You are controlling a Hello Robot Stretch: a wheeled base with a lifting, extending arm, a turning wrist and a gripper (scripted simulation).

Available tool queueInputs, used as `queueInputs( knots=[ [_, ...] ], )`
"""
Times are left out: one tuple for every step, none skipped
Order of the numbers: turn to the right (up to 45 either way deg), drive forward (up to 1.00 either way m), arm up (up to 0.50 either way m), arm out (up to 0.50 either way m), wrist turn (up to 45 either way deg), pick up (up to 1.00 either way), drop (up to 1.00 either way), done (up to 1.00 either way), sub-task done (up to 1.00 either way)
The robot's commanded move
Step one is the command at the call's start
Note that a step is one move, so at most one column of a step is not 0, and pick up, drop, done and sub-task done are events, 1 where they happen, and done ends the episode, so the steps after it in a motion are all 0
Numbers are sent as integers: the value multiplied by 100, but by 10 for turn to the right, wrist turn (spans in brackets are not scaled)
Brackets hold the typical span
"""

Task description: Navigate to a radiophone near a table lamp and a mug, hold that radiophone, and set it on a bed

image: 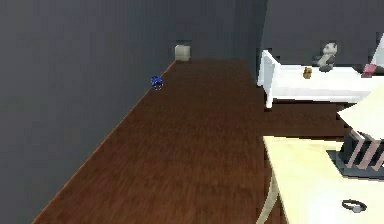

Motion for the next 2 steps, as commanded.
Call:
queueInputs(
  knots=[
    [0, 0, 0, 0, 0, 100, 0, 0, 0],
    [0, 0, 10, 0, 0, 0, 0, 0, 0]
  ],
)
